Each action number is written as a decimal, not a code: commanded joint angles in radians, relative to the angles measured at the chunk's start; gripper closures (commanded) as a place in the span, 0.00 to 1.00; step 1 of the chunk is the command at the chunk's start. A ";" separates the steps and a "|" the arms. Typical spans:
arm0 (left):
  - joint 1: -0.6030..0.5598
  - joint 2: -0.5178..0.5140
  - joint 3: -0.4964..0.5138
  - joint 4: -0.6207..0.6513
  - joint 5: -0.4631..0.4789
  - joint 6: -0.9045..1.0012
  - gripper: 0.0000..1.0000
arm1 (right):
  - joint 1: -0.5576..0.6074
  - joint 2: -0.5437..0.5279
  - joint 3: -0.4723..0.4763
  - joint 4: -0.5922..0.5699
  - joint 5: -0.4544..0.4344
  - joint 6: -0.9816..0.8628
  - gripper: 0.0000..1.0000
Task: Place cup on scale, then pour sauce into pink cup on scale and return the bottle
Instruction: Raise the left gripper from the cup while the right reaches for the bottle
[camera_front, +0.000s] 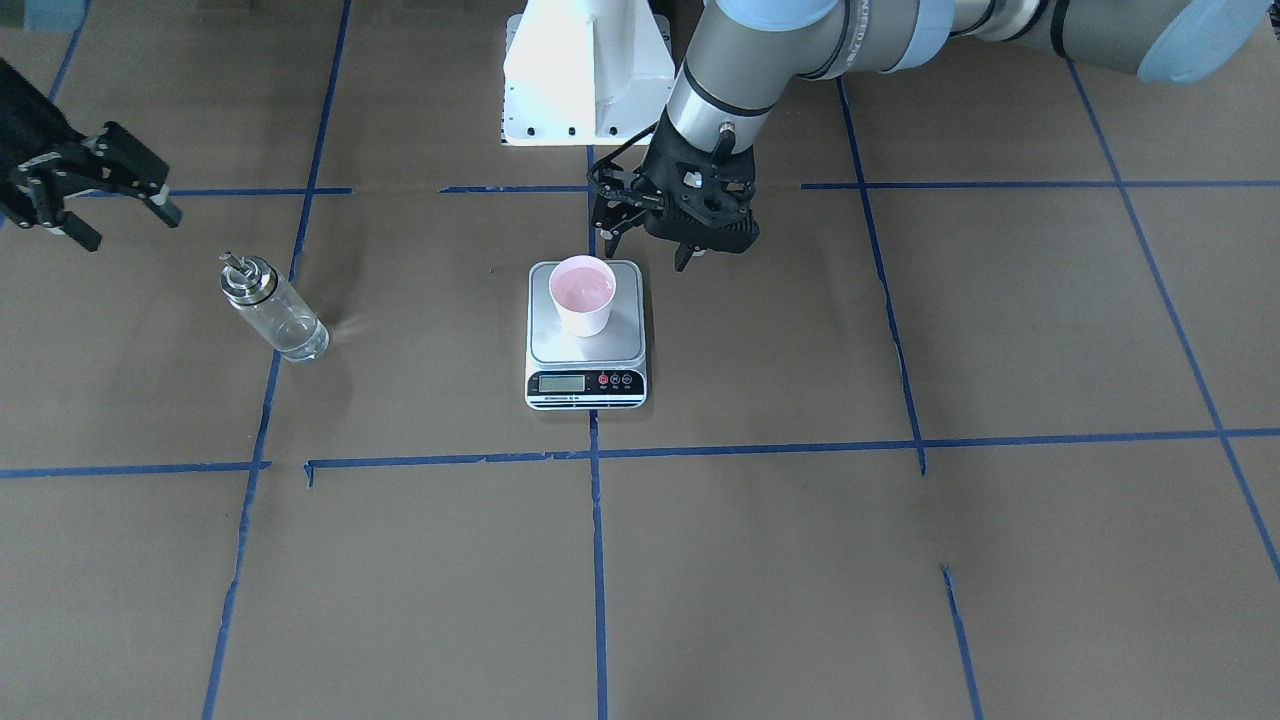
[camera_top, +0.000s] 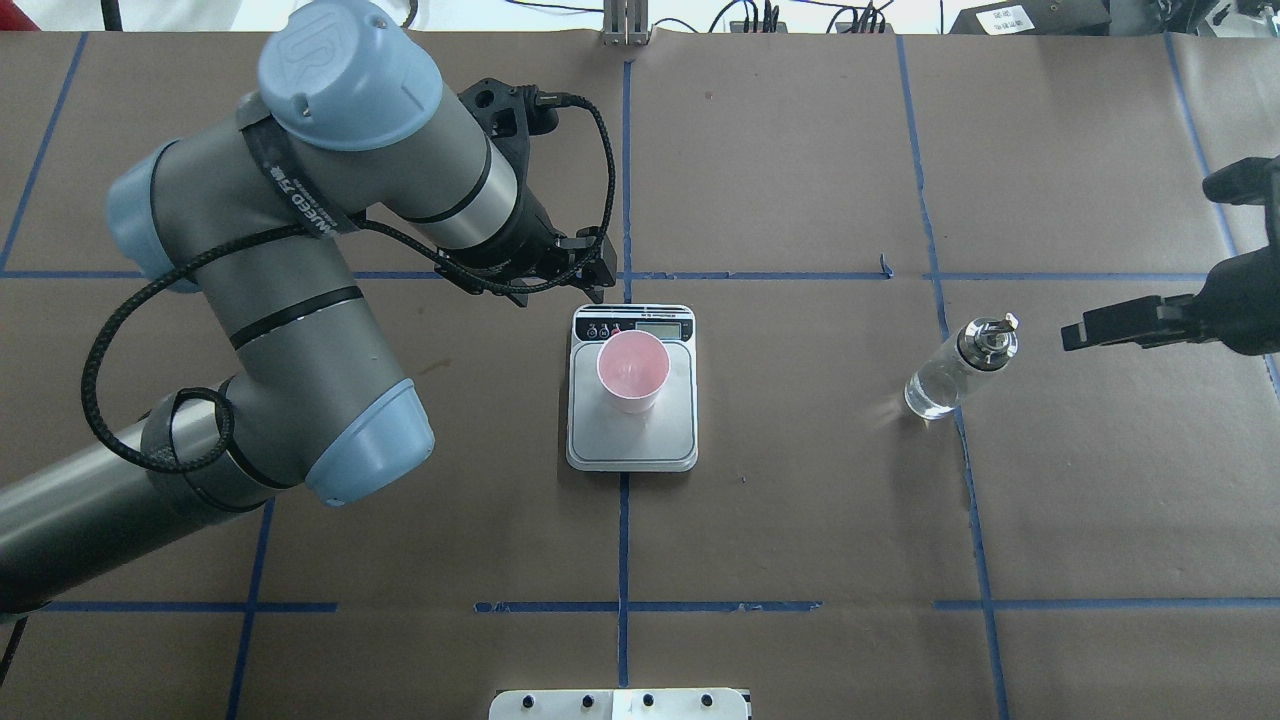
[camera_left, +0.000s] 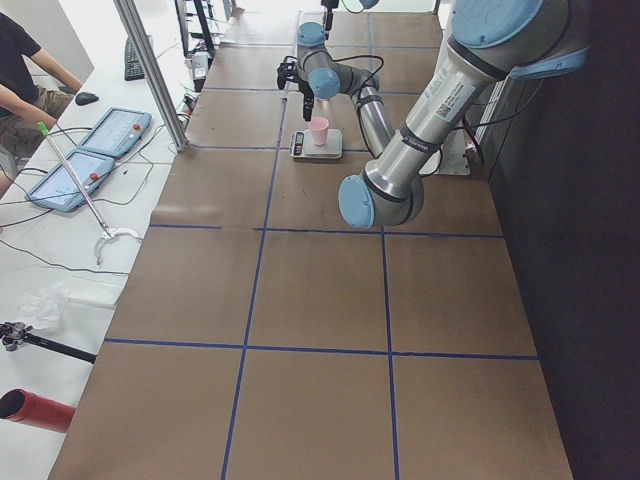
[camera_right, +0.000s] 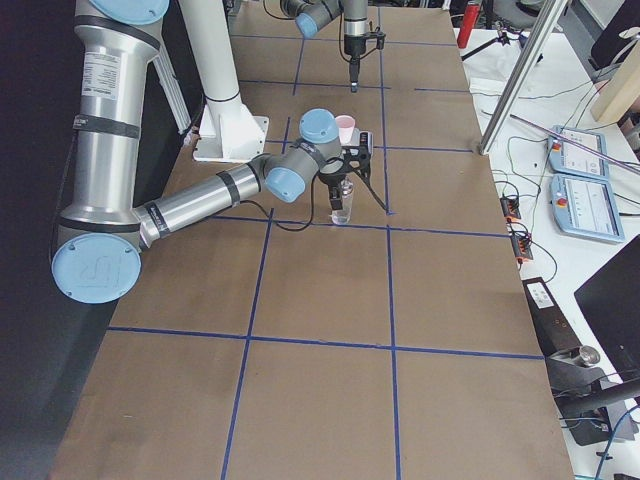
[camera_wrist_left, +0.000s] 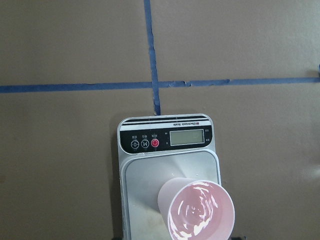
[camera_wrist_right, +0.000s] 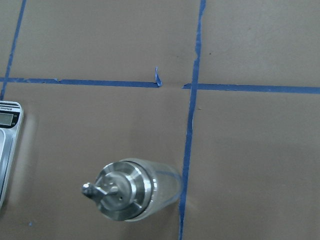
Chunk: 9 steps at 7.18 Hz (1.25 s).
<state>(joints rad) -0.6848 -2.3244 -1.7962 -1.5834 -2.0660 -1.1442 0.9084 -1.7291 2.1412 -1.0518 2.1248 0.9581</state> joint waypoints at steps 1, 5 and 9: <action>-0.033 0.008 -0.002 0.000 0.000 0.000 0.22 | -0.278 -0.044 0.071 0.046 -0.292 0.187 0.00; -0.192 0.153 -0.051 -0.003 -0.003 0.226 0.22 | -0.664 -0.069 0.019 0.044 -0.917 0.352 0.00; -0.343 0.275 -0.049 -0.001 -0.006 0.529 0.20 | -0.761 -0.055 -0.061 0.059 -1.261 0.480 0.00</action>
<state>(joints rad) -1.0043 -2.0678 -1.8469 -1.5857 -2.0724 -0.6744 0.1707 -1.7860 2.0929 -0.9962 0.9513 1.4090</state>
